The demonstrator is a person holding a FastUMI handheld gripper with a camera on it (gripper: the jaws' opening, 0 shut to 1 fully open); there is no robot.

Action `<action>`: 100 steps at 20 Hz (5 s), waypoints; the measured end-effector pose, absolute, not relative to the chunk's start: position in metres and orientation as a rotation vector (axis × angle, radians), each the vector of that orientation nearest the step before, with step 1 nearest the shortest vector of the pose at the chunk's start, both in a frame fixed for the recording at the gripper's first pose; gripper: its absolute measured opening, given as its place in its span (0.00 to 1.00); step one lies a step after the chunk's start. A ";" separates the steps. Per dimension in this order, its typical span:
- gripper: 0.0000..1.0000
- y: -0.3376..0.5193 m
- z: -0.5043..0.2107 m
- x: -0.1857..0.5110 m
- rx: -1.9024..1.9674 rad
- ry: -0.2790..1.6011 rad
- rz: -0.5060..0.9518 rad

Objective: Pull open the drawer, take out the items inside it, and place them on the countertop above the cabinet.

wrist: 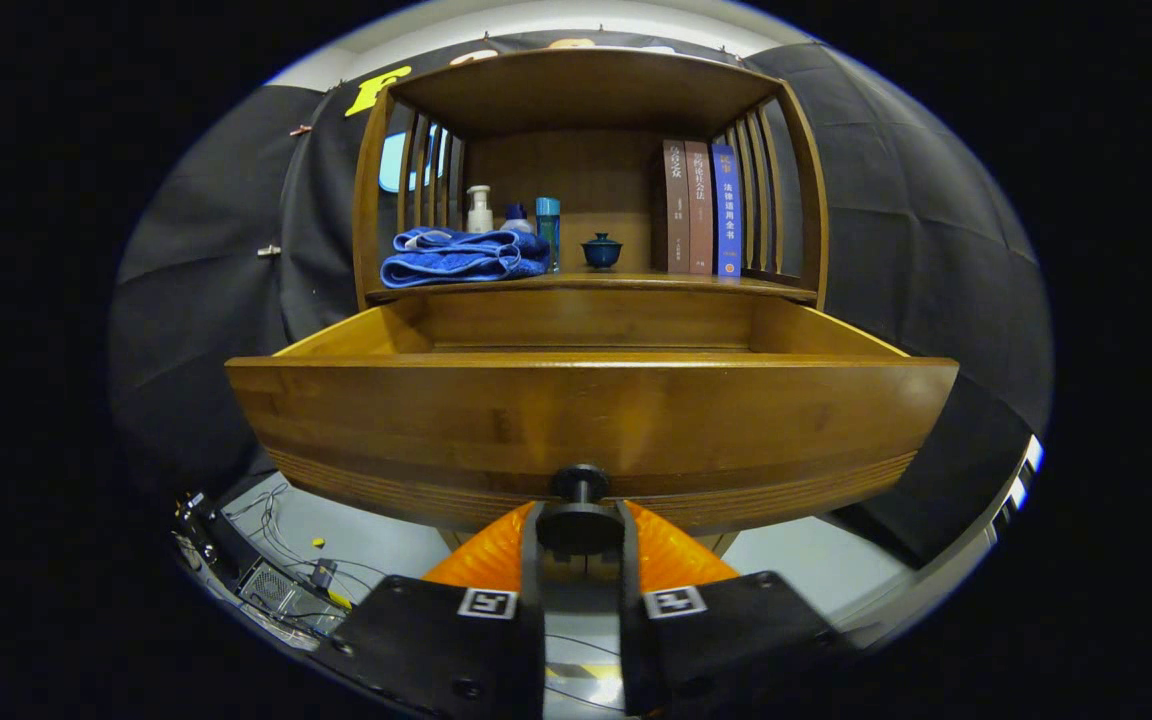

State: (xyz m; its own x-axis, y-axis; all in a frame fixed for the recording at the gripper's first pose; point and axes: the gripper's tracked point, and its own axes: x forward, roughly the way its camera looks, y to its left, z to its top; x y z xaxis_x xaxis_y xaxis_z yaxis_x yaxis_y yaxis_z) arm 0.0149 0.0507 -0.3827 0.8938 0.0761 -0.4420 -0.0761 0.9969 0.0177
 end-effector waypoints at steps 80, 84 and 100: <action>0.25 0.070 -0.282 0.168 0.221 1.159 0.229; 0.25 0.056 -0.270 0.218 0.214 1.128 0.193; 0.25 0.059 -0.308 0.347 0.120 1.185 0.129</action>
State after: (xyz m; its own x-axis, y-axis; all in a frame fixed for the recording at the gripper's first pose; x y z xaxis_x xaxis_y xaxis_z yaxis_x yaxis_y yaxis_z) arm 0.3467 0.0589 -0.3079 0.3705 0.1636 -0.9143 -0.0374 0.9862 0.1614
